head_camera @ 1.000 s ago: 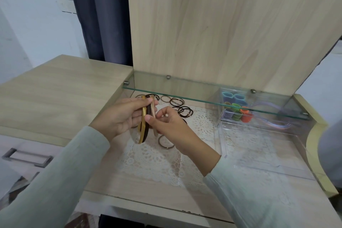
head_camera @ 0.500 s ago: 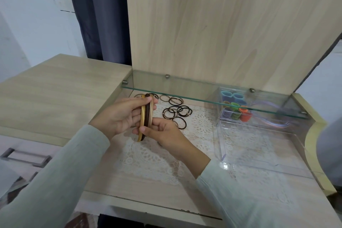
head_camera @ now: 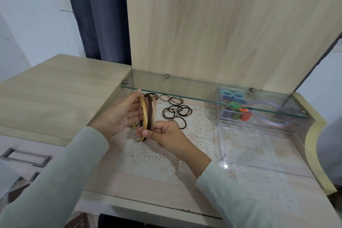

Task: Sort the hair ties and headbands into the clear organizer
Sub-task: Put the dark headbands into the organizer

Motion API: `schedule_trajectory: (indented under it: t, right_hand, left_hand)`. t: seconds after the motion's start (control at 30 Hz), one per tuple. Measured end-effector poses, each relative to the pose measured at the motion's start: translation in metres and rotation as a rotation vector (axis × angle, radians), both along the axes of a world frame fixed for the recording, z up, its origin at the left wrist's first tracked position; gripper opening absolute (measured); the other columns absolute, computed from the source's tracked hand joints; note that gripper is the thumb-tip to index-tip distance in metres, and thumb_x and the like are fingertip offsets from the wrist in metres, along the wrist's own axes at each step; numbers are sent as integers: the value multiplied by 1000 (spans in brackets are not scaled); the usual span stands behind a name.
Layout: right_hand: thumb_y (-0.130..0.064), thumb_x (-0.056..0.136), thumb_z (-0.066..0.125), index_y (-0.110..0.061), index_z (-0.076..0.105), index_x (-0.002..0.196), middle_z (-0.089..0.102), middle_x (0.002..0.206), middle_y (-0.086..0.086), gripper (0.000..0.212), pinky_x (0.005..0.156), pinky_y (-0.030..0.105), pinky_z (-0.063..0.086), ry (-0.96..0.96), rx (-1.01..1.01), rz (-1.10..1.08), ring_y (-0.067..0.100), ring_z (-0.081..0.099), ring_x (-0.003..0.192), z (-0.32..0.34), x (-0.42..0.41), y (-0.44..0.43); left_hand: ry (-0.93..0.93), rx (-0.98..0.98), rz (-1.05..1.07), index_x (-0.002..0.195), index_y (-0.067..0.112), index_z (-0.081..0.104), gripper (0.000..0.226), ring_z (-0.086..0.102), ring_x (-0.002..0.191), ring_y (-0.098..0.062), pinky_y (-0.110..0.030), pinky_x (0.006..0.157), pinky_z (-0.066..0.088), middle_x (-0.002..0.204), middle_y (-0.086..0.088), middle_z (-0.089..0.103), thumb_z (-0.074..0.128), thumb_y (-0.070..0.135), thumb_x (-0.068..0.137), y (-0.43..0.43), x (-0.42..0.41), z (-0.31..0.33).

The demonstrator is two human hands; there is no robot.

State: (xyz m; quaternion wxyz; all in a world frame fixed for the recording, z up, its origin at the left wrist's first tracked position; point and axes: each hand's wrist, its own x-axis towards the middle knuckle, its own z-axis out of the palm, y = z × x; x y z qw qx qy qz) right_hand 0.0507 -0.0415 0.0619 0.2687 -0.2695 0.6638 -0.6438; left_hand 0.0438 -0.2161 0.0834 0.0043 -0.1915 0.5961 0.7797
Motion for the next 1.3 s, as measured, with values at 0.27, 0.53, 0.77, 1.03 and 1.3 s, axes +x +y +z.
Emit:
schedule_trajectory:
  t: [0.27, 0.53, 0.77, 1.03, 1.3]
  right_hand:
    - [10, 95, 47, 22, 50, 121, 60, 103, 19, 30, 45, 3, 40, -43, -16, 31, -8, 52, 40, 10, 5, 4]
    - [11, 93, 50, 23, 53, 117, 68, 80, 1, 27, 48, 3, 40, -43, -4, 46, -8, 54, 43, 2, -1, 10]
    - [9, 94, 49, 22, 53, 118, 60, 107, 25, 28, 52, 3, 41, -17, -8, 60, -9, 55, 47, 0, -2, 13]
    - [-9, 92, 62, -7, 71, 104, 73, 100, 11, 15, 96, 45, 44, 28, 36, 20, 45, 62, 103, -8, -11, 22]
    - [-5, 93, 57, -5, 67, 105, 72, 97, 10, 16, 88, 26, 52, -60, -55, -26, 19, 68, 95, 2, -26, 57]
  left_hand:
    - [101, -368, 282, 116, 18, 51, 33, 60, 99, -17, -30, 80, 49, 107, 0, 60, 62, 4, 88, 2, -7, -51]
    - [157, -602, 39, 102, 14, 67, 19, 71, 86, -18, -32, 74, 54, 87, 1, 74, 72, 15, 84, -2, -30, -74]
    - [167, -678, 41, 93, 12, 70, 5, 70, 78, -19, -39, 74, 57, 82, -4, 74, 69, 11, 87, 2, -35, -78]
    - [223, -637, 37, 75, 14, 53, 31, 56, 48, 5, -7, 49, 41, 68, 0, 57, 45, -4, 99, 21, -20, -53]
    - [194, -460, -90, 99, 8, 57, 19, 61, 66, -16, -26, 66, 52, 81, -6, 65, 39, 11, 105, 19, -17, -46]
